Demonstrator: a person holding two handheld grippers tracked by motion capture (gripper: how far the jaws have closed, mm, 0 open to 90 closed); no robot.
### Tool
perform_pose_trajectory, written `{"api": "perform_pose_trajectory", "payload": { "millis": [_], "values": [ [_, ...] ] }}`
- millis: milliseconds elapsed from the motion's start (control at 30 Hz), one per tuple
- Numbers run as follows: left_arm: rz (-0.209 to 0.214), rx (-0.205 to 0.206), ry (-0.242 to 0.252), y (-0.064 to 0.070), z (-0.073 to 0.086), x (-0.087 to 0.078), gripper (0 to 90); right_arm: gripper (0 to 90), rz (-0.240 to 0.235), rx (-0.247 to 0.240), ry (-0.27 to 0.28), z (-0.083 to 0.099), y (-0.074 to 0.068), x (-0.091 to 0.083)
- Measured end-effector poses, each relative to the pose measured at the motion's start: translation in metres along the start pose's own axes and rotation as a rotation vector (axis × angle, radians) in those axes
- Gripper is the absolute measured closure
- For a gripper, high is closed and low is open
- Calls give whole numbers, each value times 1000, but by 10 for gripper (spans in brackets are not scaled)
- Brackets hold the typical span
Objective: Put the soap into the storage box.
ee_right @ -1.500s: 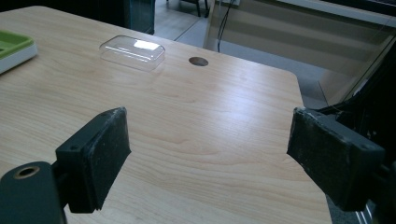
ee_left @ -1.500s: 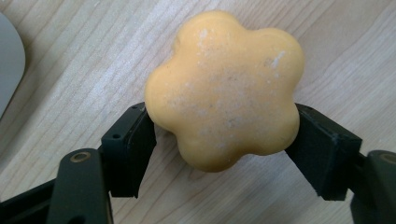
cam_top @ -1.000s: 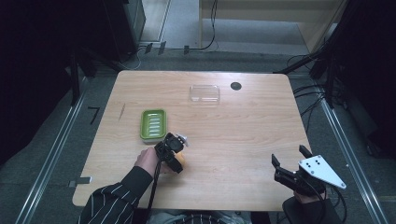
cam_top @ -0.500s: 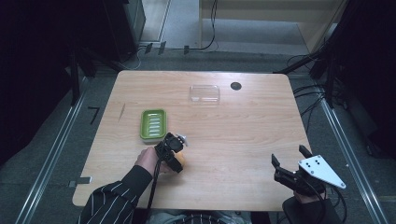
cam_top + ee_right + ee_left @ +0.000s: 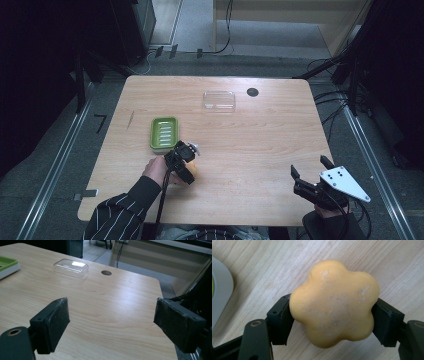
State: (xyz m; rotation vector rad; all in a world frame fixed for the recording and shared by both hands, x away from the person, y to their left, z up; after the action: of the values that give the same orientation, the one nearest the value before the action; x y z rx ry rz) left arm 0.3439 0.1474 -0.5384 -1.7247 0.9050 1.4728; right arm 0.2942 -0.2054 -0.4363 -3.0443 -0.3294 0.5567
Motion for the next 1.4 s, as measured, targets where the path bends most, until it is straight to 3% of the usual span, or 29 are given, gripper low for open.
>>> {"api": "perform_pose_trajectory", "payload": {
  "millis": [467, 1400],
  "values": [
    [3, 30, -53, -4, 4, -1, 282, 133, -1, 3, -4, 0, -1, 0],
    [-14, 27, -11, -33, -19, -20, 282, 133, 3, 3, -3, 1, 0, -1]
  ]
}}
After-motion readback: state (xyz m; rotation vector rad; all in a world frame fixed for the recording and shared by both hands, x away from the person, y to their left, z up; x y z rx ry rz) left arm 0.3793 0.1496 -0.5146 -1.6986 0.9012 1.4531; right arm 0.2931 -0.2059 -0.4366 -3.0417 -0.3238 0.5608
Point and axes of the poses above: each handheld gripper's, and its own axes: x roughly forward along the jaws, z roughly out of its underside, y roughly to its right, the point moved 9 cm from there along x, roughly forward along the jaws, and after that the axes turned 10 degrees about x, right-handed, at the moved point
